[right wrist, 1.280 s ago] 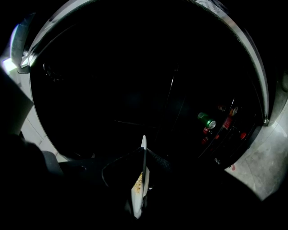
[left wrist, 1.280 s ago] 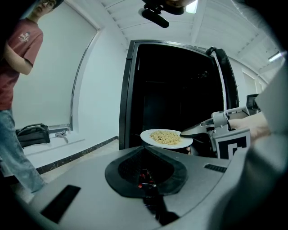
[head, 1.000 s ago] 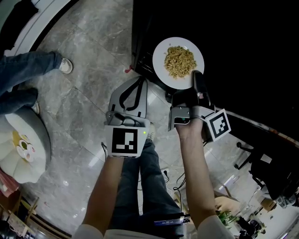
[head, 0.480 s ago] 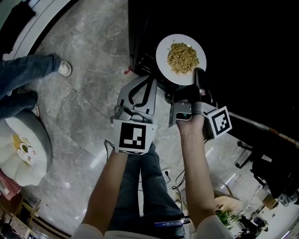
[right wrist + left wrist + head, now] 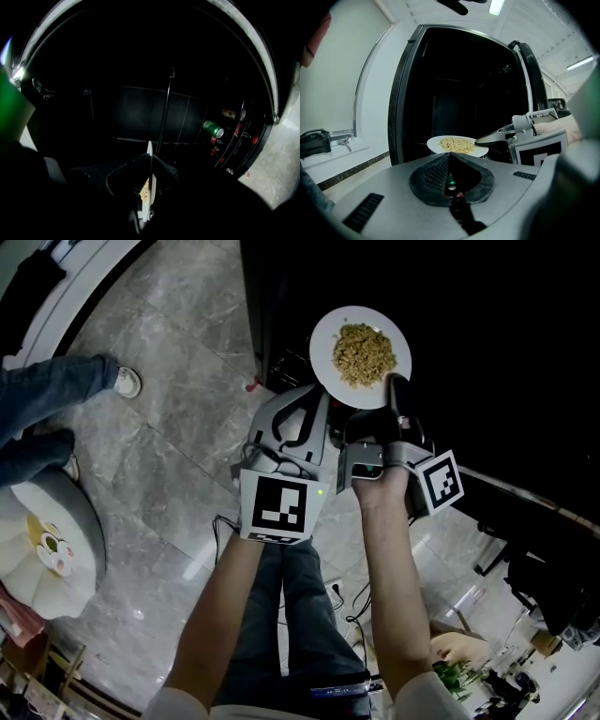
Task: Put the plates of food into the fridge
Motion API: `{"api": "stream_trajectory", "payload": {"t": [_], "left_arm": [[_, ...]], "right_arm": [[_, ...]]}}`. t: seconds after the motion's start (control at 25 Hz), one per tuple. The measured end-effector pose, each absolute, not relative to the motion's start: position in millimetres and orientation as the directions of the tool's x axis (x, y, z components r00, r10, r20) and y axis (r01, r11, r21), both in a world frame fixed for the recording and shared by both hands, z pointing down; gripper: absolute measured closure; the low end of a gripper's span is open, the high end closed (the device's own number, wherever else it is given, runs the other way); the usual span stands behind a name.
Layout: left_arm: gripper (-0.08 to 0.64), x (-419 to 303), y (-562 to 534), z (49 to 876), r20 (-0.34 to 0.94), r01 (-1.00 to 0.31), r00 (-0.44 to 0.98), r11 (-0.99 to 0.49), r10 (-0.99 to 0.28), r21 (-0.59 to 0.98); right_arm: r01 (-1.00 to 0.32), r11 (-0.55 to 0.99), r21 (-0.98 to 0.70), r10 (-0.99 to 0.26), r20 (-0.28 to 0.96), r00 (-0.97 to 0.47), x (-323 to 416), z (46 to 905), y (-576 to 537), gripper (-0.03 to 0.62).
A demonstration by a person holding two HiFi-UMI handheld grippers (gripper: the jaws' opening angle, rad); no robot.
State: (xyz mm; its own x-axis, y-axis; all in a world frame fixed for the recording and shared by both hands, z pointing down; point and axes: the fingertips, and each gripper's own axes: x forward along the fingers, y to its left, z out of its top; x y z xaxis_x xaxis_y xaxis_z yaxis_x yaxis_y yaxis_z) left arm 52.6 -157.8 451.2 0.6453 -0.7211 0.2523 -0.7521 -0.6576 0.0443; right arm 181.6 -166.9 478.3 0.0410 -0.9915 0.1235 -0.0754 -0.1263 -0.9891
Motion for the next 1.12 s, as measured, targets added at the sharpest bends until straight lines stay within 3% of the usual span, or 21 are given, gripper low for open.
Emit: {"api": "stream_trajectory", "payload": {"t": [0.56, 0.72, 1.12], "left_arm": [[0.554, 50.4, -173.4, 451.8, 0.234, -0.792, 0.605, -0.605, -0.761, 0.082], [0.554, 55.8, -179.8, 453.6, 0.240, -0.789, 0.608, -0.609, -0.756, 0.081], [0.554, 64.7, -187.2, 455.4, 0.229, -0.770, 0.632, -0.634, -0.741, 0.071]], "right_arm": [[-0.022, -0.093, -0.995, -0.995, 0.092, 0.033, 179.6, 479.1, -171.5, 0.569], [-0.073, -0.107, -0.992, -0.994, 0.108, -0.009, 173.4, 478.0, -173.9, 0.569], [-0.041, -0.066, -0.997, -0.995, 0.069, -0.069, 159.3, 478.0, -174.8, 0.569]]}}
